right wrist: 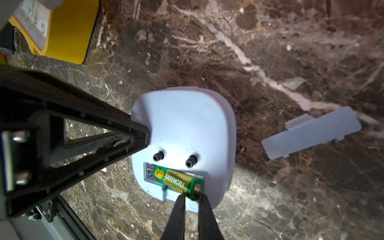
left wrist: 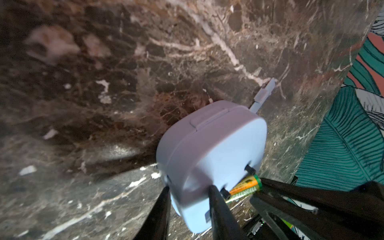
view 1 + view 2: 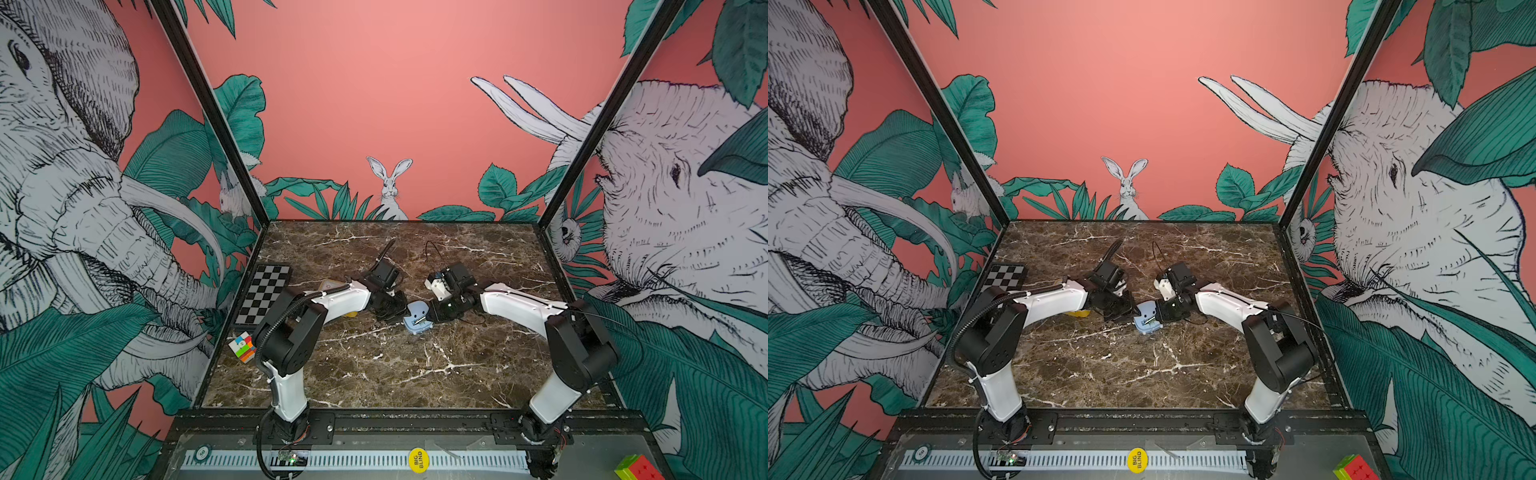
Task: Insert the battery into the alarm
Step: Install the battery in the alarm.
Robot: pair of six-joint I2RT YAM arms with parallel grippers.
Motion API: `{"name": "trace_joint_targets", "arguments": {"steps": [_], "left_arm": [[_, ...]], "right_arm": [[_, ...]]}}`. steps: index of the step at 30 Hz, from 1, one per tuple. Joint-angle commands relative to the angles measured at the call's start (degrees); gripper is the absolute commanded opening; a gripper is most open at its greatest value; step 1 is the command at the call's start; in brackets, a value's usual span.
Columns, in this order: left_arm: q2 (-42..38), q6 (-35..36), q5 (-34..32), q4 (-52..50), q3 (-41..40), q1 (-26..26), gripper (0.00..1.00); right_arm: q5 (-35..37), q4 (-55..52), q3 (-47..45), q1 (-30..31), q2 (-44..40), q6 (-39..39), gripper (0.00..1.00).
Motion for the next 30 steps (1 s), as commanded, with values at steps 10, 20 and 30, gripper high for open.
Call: {"name": "trace_joint_targets", "arguments": {"steps": [10,20,30], "left_arm": [[1.3,-1.6,0.8,0.9,-1.0,-0.1,0.31],[1.1,-2.3,0.6,1.2,-1.9,-0.1,0.31],[1.0,-2.5,0.5,1.2,-2.0,-0.1,0.30]], "right_arm": [[5.3,-3.7,2.9,0.8,-2.1,-2.5,0.16],[5.1,-3.2,4.6,1.1,-0.3,-2.5,0.17],[5.5,-4.7,2.9,2.0,0.9,-2.6,0.11]]}}
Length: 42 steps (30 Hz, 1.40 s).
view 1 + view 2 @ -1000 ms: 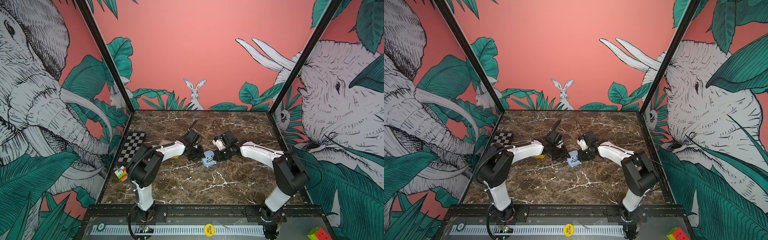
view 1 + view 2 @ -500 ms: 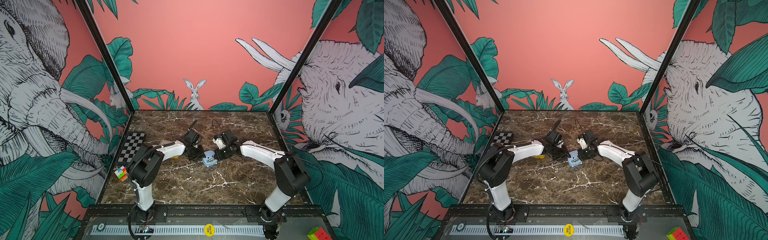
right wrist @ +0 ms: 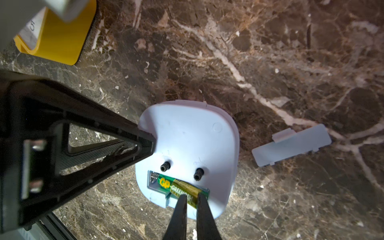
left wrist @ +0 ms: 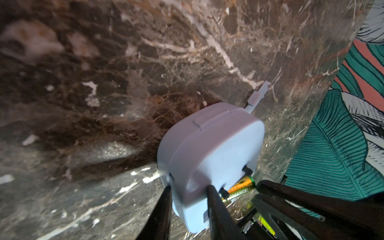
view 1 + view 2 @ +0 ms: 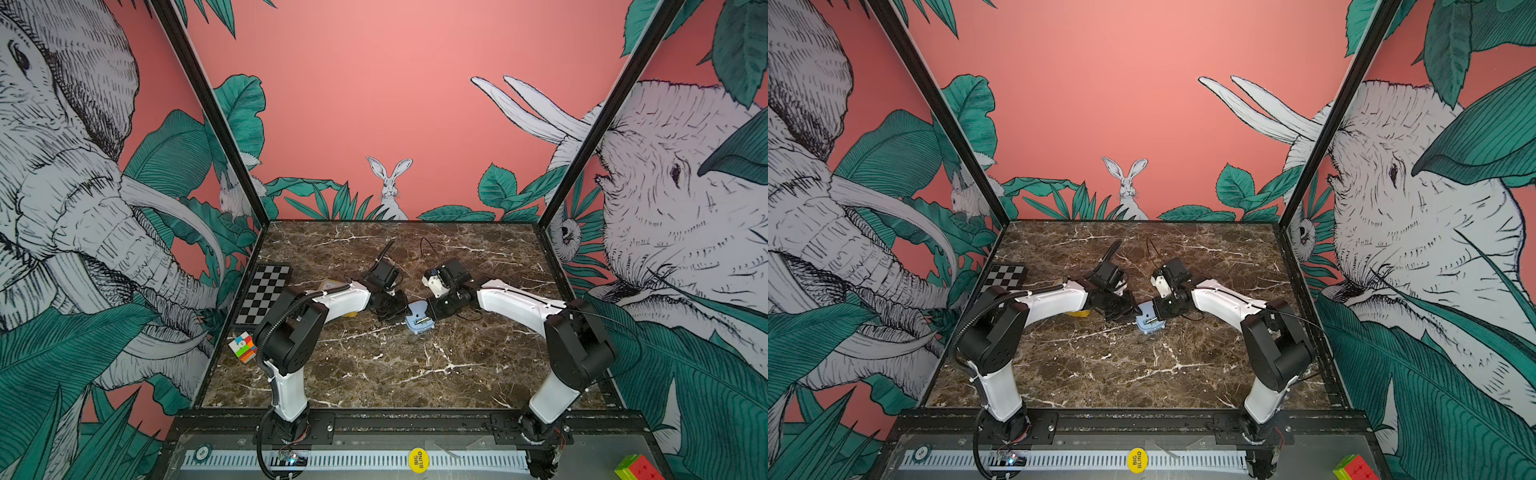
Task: Insert the battery into the alarm
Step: Install the battery in the alarm.
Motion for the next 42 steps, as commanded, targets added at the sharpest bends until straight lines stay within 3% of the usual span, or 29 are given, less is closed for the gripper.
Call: {"name": "trace_joint_targets", "arguments": {"steps": [1,20,31,42], "left_arm": [[0.7,-0.5,-0.8,-1.2,-1.5,-0.2,0.30],[0.6,-1.0,-1.2,-1.4,-1.8,-0.3,0.30],[0.6,-1.0,-1.3,-1.4,-1.8,-0.4,0.30],[0.7,-1.0,-1.2,-1.7,-1.6,-0.4,0.30]], "right_arm": [[1.3,-1.2,-1.0,0.5,0.1,-0.2,0.11],[0.2,-1.3,-3.2,0.9,5.0,1.2,0.03],[-3.9,2.2,0.0,1.2,-0.6,1.6,0.06],[6.6,-0.5,0.7,1.0,-2.4,0.7,0.17]]}}
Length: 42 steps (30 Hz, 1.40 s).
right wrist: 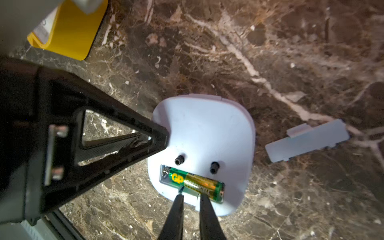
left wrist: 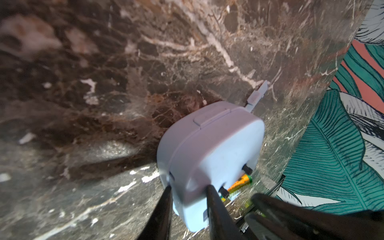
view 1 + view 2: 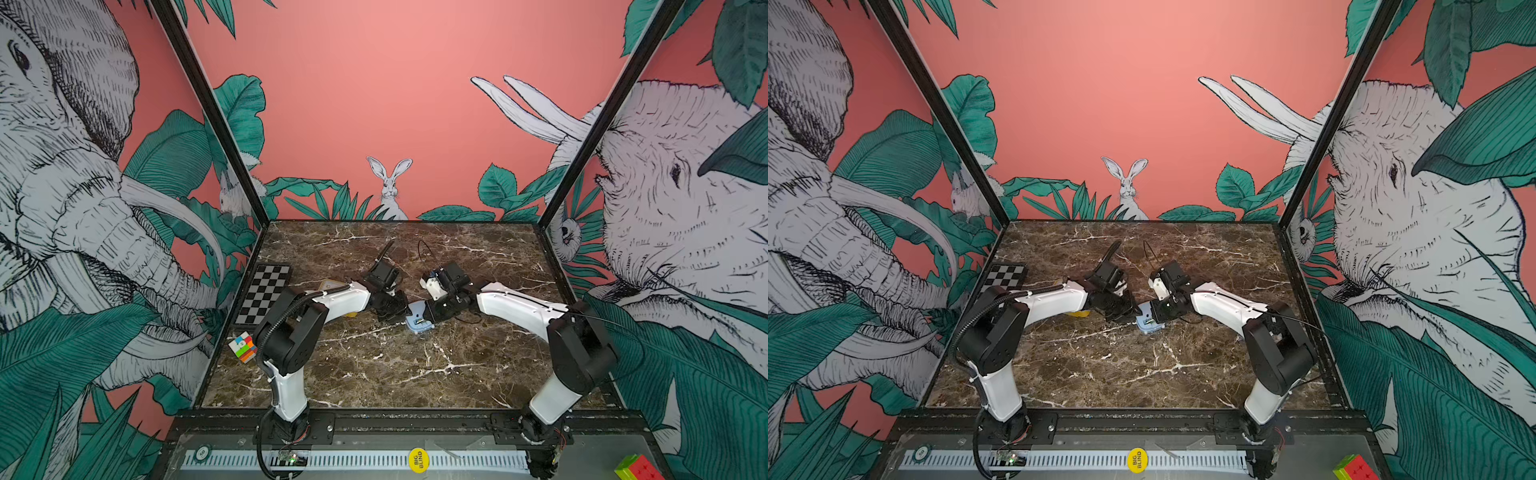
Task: Insert the battery into the alarm
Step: Install the battery in the alarm.
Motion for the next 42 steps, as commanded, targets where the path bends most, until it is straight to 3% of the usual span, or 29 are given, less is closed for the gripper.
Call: {"name": "trace_joint_targets", "arguments": {"steps": [1,11,38,42], "left_arm": [[0.7,-0.5,-1.4,-2.0,-1.4,-0.4,0.30],[1.0,-0.5,-1.2,-2.1,-1.2,-0.5,0.30],[1.4,-0.9,-1.3,-1.9,-1.4,-0.7,0.30],[1.6,-1.0,-1.3,-1.7,-1.4,-0.8,0.30]], "right_arm": [[5.5,-1.6,1.4,-0.3,-1.1,-0.9,0.18],[6.5,-1.9,1.7,-0.5,1.0,-1.1,0.20],[-6.4,-2.6,1.3,-0.5,7.3,2.5,0.01],[-4.6,-3.6,1.9,-0.4,7.8,2.1,0.01]]}}
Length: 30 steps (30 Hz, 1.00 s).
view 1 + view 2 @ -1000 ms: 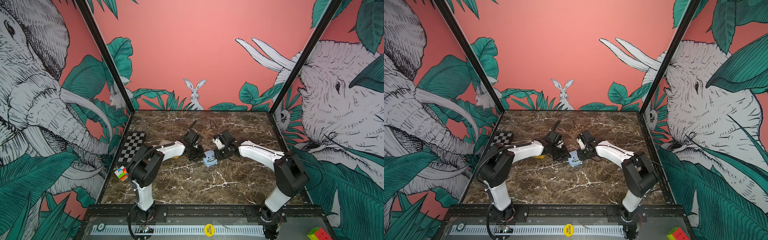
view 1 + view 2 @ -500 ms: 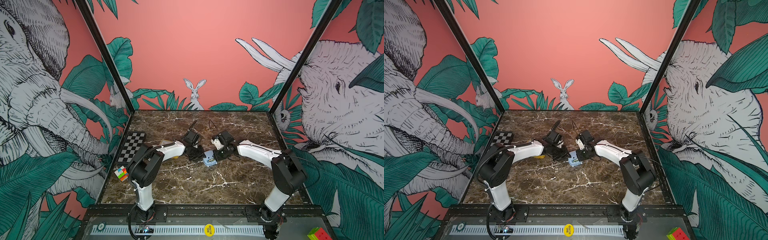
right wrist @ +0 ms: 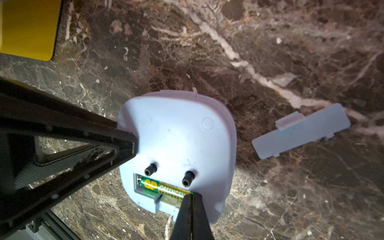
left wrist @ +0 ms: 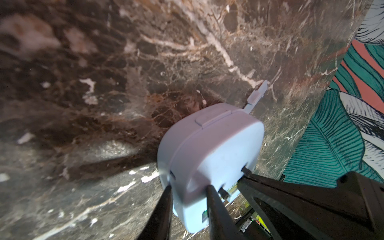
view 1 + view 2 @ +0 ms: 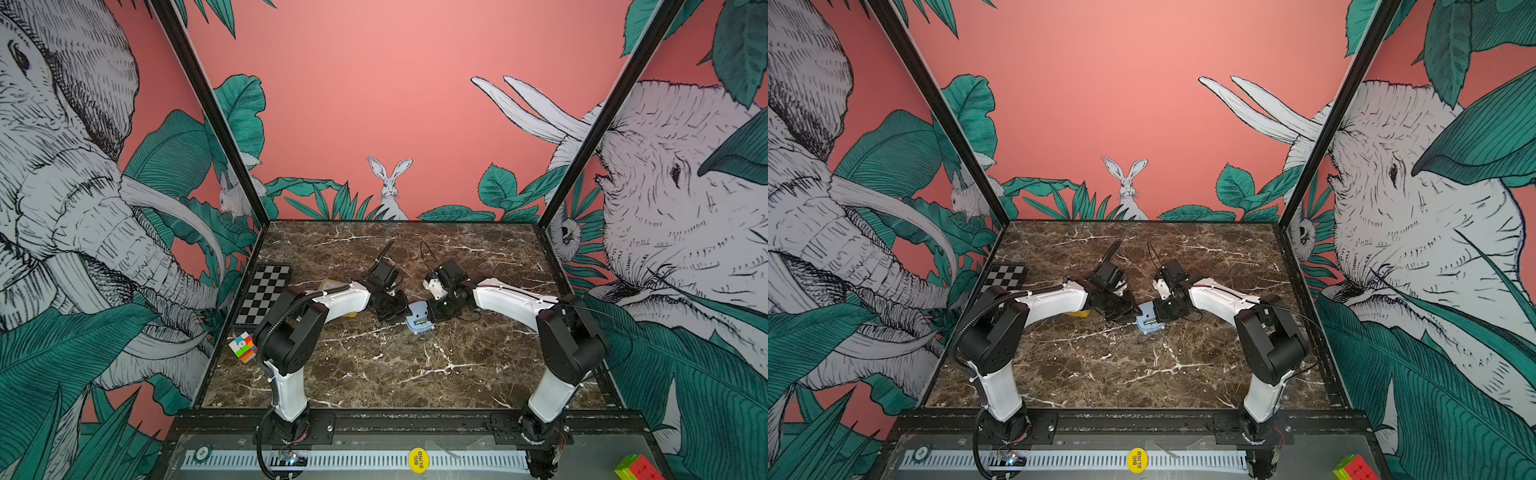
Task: Insert the battery into the alarm
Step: Install the battery in the alarm.
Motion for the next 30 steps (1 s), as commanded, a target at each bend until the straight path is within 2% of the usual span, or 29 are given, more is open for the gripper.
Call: {"name": "trace_joint_targets", "arguments": {"steps": [1,10,15,19,24,30], "left_arm": [[1.6,-0.9,-1.3,-1.7,-1.4,-0.7,0.30],[-1.5,0.4,-3.4,-2.4,-1.4,-0.8,0.30],[-4.8,3.0,-4.6,-4.0,-0.2,-0.9,0.31],[-5.8,6.1,-5.4,-7.8,3.3,-0.8,0.33],[-4.8,8.9,-5.6,-9.5,7.0,-0.7,0.33],[0.4,13.7,-1.0,-10.2,12.9,0.8,0.39]], "right_arm": [[-1.1,-1.4,0.2,1.1,3.6,-0.3,0.01],[8.0,-4.2,3.7,2.2,1.4,-6.2,0.05],[8.1,-0.4,3.5,2.2,-3.6,-8.7,0.17],[7.5,7.8,-1.3,2.1,-10.1,-8.3,0.21],[10.0,4.1,-3.1,1.4,-11.7,-8.5,0.24],[8.2,8.2,-12.2,1.3,-15.9,-9.1,0.41]]}}
